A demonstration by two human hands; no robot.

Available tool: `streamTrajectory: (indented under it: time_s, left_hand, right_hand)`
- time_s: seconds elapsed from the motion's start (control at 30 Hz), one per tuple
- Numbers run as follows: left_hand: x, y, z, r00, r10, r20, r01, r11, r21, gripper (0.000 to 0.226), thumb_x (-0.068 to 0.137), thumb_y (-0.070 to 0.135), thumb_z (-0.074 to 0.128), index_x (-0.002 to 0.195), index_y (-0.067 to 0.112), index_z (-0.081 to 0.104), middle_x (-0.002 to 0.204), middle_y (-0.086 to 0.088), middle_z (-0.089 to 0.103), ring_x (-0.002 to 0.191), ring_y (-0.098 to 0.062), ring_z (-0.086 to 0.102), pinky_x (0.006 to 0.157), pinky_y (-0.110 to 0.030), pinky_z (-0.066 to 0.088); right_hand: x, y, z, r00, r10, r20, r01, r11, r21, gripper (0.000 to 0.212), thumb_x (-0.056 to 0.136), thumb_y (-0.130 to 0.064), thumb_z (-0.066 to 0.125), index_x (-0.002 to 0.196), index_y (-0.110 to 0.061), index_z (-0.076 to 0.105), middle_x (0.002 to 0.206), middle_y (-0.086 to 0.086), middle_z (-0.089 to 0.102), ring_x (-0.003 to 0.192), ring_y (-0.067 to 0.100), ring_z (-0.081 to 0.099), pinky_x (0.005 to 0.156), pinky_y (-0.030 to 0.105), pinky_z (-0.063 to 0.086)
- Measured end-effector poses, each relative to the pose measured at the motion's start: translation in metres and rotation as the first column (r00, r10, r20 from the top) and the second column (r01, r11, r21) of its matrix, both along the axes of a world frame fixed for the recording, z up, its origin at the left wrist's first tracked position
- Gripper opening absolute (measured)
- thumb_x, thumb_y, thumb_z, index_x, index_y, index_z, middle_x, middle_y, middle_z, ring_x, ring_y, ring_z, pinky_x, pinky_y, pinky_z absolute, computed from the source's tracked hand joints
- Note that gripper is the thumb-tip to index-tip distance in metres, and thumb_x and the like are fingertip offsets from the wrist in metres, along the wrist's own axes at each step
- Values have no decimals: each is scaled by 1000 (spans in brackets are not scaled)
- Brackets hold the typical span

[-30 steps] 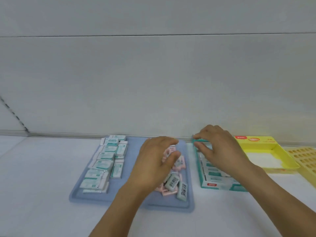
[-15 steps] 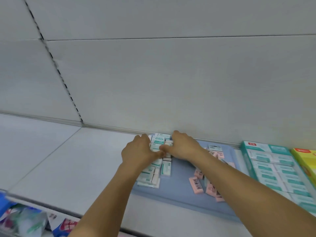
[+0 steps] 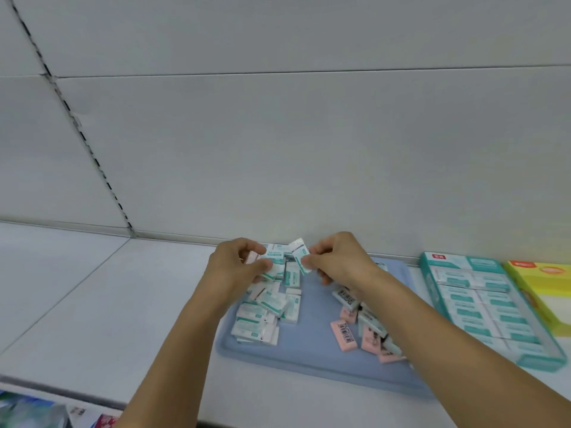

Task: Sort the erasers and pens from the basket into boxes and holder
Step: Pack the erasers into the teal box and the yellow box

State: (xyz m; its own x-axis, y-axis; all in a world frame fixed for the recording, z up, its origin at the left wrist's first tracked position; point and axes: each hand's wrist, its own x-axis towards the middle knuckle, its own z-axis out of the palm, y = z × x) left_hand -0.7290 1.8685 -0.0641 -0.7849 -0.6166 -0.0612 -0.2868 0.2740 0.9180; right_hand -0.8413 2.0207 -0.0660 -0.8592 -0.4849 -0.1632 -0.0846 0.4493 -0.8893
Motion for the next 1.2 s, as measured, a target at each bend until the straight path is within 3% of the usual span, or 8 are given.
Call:
streamTrajectory:
  time_s: [0.2,0.3,0.43,0.53,0.7,0.87,1.07,1.2]
  left_hand:
    - [-7,42,13,978,-6,-210,47,980,191,12,85,9,72,93,18,72,81,-1,67,70,-16,73,76,-27,57]
    - [-17,70,13,962,-93,-258,157,958,241,17,88,3,67,95,18,72,92,-9,66,75,-17,72,81,-29,57]
    - [-34,107,7,947,-203,-250,271,922,275,25,91,-3,60,99,18,72,90,-14,61,78,-18,73,86,-31,56]
    - [-42,128,4,941,-234,-243,305,898,318,28,91,-6,58,102,17,71,95,-14,64,81,-23,74,87,-31,57]
    - [-46,147,3,940,-168,-295,291,847,446,26,84,-9,66,102,10,70,95,-18,70,80,-28,73,69,-22,59]
    - [-46,161,0,941,-137,-310,291,794,534,23,80,-8,69,100,5,69,80,-12,72,72,-23,73,65,-20,58]
    - [-51,174,-1,937,-127,-326,294,792,535,20,80,-5,71,98,4,69,85,-13,73,78,-26,73,65,-21,58]
    - [-57,191,0,902,-232,-364,388,805,448,16,81,-5,70,91,7,69,79,-7,69,72,-19,69,73,-31,59]
  right_hand:
    - [-11,92,21,984,-95,-153,73,987,-140,15,86,-5,68,80,-18,72,70,2,70,54,9,59,59,31,54]
    - [-24,163,17,854,-181,-487,217,976,19,13,83,-9,72,79,-22,72,74,-4,70,63,7,63,65,26,52]
    - [-28,220,-4,672,-7,-741,333,896,293,8,81,-11,72,78,-19,70,76,0,62,70,23,61,63,36,48]
    - [-28,227,-22,627,175,-759,297,847,441,9,83,-14,69,74,-18,68,77,0,58,72,26,60,55,33,44]
    - [-35,226,-31,661,306,-685,163,832,530,19,95,-22,55,86,-19,72,95,-1,60,86,21,60,66,31,46]
    - [-42,223,-37,682,287,-673,147,847,510,20,96,-24,56,101,-24,74,102,-3,60,91,19,60,73,37,51]
    - [-15,216,-3,772,-51,-633,60,998,-7,10,90,-31,65,90,-28,74,86,-13,64,83,6,58,69,18,42]
    - [-6,209,15,797,90,-597,-71,996,56,15,94,-26,60,99,-23,74,90,-6,70,82,6,60,73,21,46]
